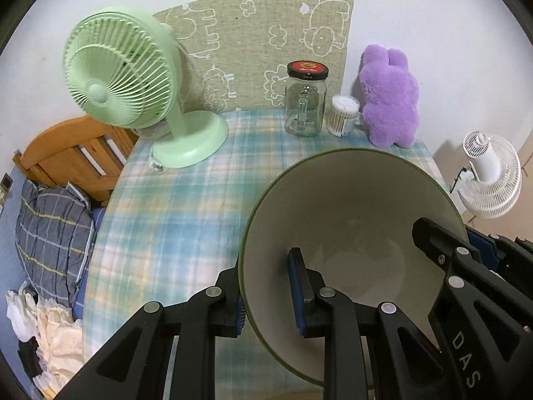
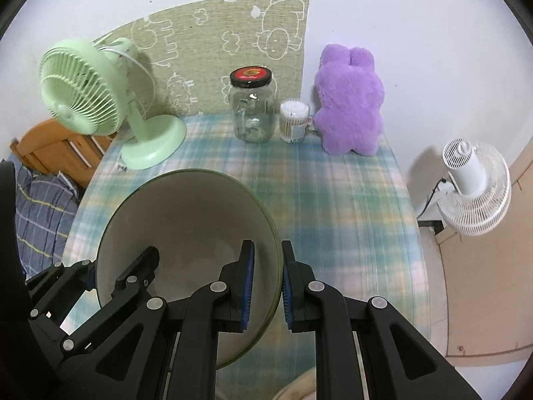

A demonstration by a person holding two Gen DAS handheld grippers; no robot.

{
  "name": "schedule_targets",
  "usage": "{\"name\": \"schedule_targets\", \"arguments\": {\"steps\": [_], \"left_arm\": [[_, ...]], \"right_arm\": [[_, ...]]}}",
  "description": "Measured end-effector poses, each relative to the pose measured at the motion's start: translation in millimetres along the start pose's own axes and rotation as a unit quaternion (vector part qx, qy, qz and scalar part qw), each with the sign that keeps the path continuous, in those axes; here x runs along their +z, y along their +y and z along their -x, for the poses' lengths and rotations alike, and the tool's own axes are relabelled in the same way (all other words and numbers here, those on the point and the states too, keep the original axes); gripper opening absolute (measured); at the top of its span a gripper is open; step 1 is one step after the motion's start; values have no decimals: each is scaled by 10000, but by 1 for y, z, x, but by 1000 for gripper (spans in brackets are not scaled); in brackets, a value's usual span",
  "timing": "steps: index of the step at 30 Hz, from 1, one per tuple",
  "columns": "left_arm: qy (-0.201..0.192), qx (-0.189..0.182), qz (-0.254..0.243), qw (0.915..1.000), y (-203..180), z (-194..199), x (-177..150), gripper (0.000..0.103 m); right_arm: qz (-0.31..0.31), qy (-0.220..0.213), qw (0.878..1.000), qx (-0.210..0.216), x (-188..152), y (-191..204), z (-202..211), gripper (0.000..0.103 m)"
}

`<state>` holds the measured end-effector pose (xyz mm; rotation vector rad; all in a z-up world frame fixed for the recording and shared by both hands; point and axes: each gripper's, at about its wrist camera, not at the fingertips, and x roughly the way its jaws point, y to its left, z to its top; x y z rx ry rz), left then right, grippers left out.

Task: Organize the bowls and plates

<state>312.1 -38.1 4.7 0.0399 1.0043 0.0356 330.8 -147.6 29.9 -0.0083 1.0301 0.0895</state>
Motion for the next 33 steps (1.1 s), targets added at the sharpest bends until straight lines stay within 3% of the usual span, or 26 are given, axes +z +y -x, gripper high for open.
{"name": "schedule_targets", "arguments": {"steps": [18,33], "left_arm": [[-47,-206,-77,9997,27,51,-81,20],[351,-435,-154,9983,30,33,-126,20]], "right_arm": [[-94,48,9999,-90,-83,36,58,18],[-273,442,9983,-269,-134,42,48,18]]}}
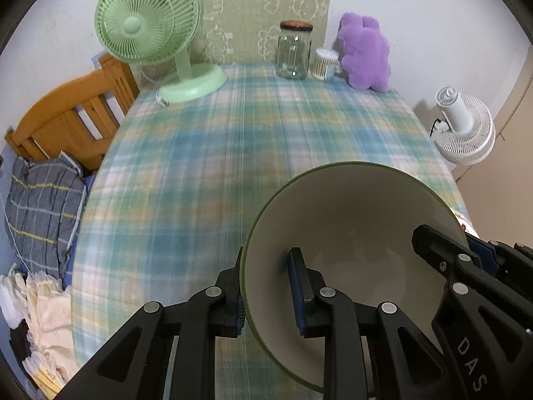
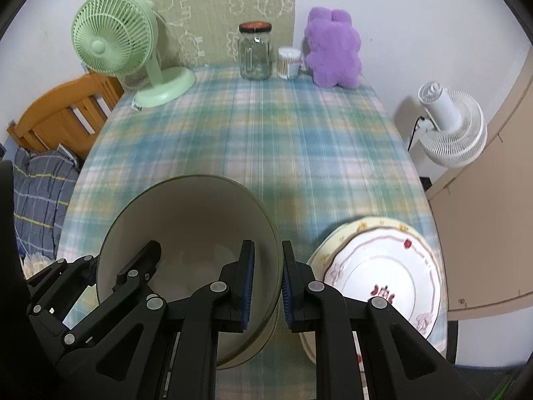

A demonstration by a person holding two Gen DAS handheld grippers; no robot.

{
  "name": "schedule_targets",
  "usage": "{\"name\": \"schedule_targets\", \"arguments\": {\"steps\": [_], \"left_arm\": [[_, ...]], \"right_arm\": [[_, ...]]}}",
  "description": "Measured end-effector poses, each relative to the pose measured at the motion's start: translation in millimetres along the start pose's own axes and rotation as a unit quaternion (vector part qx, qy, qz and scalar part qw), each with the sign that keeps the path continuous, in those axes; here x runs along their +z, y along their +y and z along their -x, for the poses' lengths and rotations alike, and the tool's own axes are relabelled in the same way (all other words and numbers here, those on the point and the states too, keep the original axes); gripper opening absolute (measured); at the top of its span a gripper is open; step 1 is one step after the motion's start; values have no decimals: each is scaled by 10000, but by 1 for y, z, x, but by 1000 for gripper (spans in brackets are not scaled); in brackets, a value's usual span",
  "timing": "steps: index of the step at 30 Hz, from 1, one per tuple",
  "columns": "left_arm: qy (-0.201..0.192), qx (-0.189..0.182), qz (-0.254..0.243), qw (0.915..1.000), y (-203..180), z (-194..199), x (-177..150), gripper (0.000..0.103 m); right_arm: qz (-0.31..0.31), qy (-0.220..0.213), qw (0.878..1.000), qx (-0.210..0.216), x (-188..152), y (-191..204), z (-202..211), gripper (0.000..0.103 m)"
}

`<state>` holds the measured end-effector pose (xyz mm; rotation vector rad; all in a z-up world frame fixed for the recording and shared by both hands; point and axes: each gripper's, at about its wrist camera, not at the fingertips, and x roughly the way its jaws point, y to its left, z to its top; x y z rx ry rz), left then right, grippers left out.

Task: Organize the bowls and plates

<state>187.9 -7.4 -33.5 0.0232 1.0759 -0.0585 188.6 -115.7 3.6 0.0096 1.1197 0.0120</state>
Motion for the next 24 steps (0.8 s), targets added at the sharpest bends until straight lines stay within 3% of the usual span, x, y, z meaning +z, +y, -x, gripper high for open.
{"name": "schedule_targets", "arguments": {"steps": [9,24], "left_arm": [[235,9,31,9997,3,-14,-14,20],[145,-33,242,9996,2,-24,-32,21]], "right_arm": [[-139,254,9996,59,-15,2,-15,18],[-250,395,9989,-5,-29,0,-27,18]]}}
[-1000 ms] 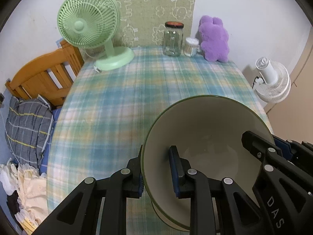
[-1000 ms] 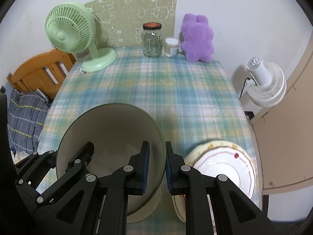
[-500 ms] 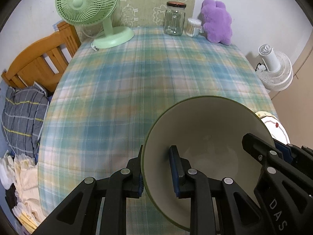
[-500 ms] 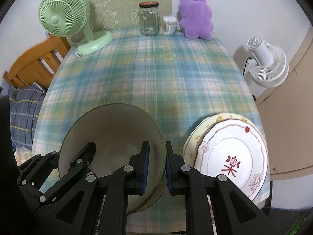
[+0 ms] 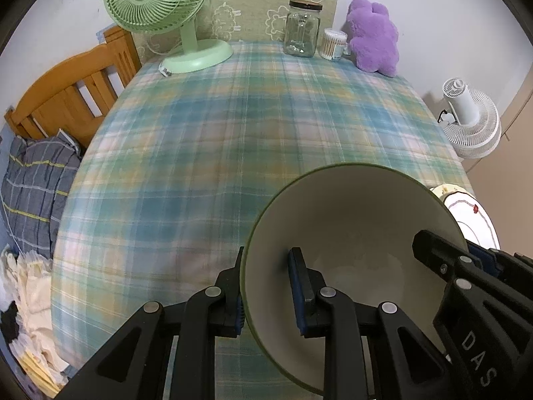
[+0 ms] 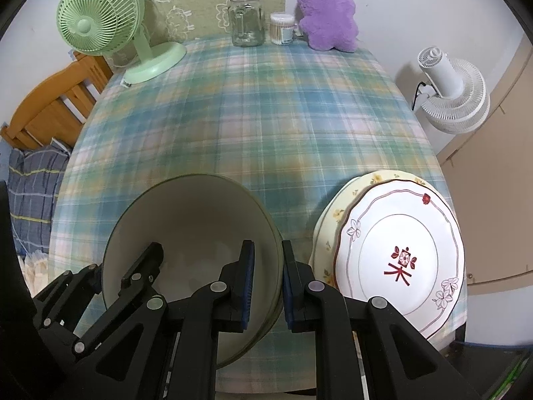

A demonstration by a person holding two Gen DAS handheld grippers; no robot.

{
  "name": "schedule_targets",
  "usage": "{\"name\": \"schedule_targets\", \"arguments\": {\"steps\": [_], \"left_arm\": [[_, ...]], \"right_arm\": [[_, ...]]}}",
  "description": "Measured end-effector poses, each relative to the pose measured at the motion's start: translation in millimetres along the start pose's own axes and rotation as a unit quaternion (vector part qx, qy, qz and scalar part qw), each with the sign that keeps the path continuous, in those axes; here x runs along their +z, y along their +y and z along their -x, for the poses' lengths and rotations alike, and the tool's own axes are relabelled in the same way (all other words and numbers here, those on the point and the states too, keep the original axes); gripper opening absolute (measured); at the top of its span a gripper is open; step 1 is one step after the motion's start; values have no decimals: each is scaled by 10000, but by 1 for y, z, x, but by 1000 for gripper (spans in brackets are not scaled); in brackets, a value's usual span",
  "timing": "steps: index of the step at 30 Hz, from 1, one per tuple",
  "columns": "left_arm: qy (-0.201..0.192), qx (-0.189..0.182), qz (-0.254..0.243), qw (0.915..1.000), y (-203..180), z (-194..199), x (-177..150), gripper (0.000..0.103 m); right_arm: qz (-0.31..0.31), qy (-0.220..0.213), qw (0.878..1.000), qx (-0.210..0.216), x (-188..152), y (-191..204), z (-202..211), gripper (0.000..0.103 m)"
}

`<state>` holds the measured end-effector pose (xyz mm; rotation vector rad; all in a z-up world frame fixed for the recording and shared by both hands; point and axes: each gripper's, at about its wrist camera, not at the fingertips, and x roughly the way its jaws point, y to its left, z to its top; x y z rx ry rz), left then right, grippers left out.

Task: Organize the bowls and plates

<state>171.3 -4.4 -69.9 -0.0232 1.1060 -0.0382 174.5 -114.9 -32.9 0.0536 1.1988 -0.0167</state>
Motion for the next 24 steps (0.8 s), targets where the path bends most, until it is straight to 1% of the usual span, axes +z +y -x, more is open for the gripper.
{"name": "schedule_targets", "arguments": {"steps": [6,12,14,16,24], "left_arm": [[-116,72,-32,9999,-5,0,-4,22],[-190,221,-128,9995,-9,-1,-6,22],[-205,260,-134,9994,-10,-1,-6,22],[-225,288,-135,9992,-10,0,-7,22],[-210,270,-119,9993,-11,1,-7,23]], "right_arm": [[78,-92,9999,-86,-2,0,-1,18],[124,-224,9997,-10,-3,-3,-4,18],[128,-329,9994,46,-3,-5,-5,18],[123,-373,9992,8,-5,-6,-6,18],[-17,-473,9989,23,-10,-7,-4,18]]}}
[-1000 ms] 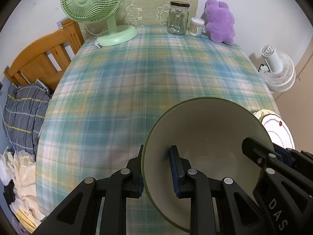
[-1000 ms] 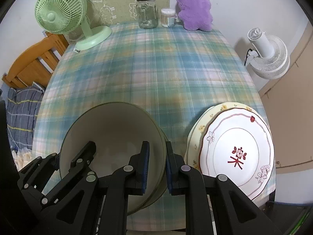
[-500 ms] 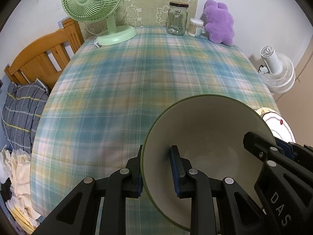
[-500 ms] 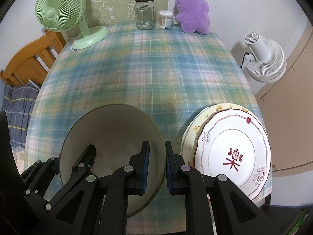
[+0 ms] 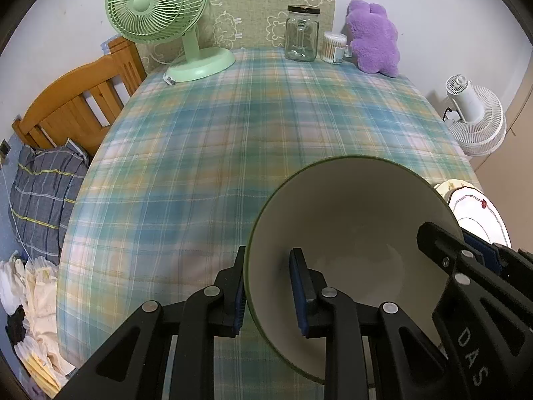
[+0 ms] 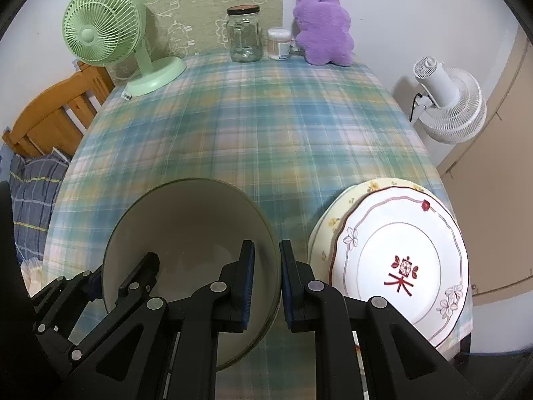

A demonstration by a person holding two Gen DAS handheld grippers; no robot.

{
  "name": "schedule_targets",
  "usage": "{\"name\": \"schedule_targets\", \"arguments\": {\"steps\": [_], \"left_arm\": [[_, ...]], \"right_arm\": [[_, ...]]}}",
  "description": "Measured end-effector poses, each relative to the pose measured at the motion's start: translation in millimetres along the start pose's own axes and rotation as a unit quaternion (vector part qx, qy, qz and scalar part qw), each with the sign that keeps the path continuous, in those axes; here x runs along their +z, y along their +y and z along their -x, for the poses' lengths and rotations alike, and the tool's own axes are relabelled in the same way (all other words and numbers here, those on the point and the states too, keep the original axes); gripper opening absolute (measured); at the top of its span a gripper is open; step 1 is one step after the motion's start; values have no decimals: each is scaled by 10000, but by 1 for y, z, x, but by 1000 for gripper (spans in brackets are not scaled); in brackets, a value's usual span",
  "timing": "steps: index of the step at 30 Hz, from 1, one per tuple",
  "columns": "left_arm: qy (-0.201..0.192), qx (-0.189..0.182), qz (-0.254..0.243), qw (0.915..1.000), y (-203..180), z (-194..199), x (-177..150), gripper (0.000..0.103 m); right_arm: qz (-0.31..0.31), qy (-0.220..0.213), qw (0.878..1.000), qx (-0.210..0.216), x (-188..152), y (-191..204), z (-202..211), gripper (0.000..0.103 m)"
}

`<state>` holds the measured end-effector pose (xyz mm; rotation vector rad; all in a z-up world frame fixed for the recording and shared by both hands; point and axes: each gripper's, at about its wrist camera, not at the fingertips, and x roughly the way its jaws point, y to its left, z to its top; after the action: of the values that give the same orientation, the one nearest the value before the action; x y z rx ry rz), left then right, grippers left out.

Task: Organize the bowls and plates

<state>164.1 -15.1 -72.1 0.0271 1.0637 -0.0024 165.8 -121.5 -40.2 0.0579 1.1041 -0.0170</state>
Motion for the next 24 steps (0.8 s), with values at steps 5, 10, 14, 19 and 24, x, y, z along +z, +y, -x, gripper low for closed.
{"name": "schedule_targets", "arguments": {"steps": [5,10,14,19,24], "left_arm": [[62,-253,-51,9996,0,6,-2,41],[187,-425,-130,9988,4,11,-3,58],[252,-545,-49,9982,12,17,-2,72],[286,-674,54,9973,17,20,-2,82],[296,-639,1,9975,14,22,-1,86]], "right_arm": [[0,81,10000,34,-3,-1,4,18],[-46,173,9997,181,-6,-4,11,27],[-81,36,9995,298,-8,-5,22,62],[-116,-35,9994,314,-8,-8,30,63],[-248,-2,9992,326,-7,-17,29,63]]}}
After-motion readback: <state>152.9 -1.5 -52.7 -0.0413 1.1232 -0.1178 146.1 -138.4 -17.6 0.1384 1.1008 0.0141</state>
